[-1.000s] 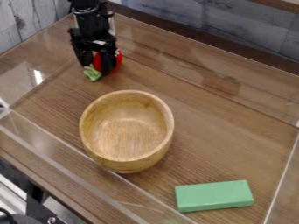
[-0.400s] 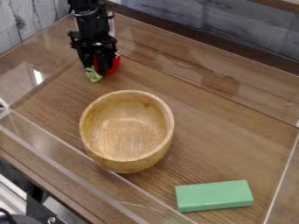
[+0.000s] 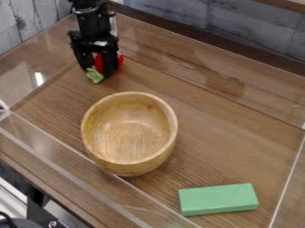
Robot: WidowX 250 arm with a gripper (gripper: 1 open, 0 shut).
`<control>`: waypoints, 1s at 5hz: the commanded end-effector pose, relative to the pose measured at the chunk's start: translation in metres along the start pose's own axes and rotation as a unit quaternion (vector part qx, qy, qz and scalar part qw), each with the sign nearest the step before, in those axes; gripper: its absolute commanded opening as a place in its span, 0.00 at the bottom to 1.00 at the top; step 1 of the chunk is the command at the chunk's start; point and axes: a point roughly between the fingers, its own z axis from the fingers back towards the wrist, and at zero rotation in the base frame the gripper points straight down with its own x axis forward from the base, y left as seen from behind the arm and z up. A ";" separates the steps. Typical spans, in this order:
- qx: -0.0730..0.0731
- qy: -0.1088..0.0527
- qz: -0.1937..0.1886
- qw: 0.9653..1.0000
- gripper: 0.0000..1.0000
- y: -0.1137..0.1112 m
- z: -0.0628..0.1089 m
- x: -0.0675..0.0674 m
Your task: Move the red fruit to the left
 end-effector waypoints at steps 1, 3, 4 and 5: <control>0.019 -0.056 0.002 0.998 1.00 -0.005 0.051 0.007; 0.015 -0.078 0.003 0.997 1.00 -0.032 0.087 0.002; 0.013 -0.079 0.005 0.997 1.00 -0.038 0.094 0.002; 0.012 -0.079 0.007 0.997 1.00 -0.043 0.096 0.002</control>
